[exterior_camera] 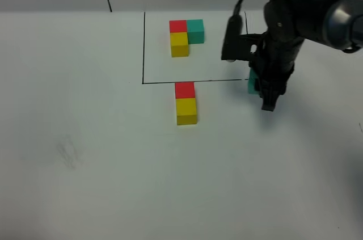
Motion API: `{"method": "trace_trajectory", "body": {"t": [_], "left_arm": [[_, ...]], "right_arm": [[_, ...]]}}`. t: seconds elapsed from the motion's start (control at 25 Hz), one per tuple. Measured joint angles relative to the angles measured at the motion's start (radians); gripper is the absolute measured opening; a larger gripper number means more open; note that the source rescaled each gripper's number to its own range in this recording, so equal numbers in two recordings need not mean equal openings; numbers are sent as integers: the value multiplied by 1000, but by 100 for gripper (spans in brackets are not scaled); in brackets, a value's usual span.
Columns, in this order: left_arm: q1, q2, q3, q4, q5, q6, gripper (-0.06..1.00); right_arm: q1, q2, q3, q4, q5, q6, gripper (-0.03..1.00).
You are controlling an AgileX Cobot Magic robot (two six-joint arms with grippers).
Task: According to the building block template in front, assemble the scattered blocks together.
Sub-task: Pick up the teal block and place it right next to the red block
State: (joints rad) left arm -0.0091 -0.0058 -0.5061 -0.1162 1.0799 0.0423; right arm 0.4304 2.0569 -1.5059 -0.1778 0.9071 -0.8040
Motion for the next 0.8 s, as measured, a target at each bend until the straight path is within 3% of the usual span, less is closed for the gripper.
{"method": "trace_trajectory", "body": {"t": [0.2, 0.36, 0.8], "left_arm": [[0, 0, 0, 0, 0, 0, 67], [0, 0, 0, 0, 0, 0, 67], [0, 0, 0, 0, 0, 1, 67]], "right_arm": [[52, 110, -151, 50, 86, -190, 25], [62, 159, -199, 100, 80, -280, 25], [63, 263, -257, 152, 12, -288, 25]]}}
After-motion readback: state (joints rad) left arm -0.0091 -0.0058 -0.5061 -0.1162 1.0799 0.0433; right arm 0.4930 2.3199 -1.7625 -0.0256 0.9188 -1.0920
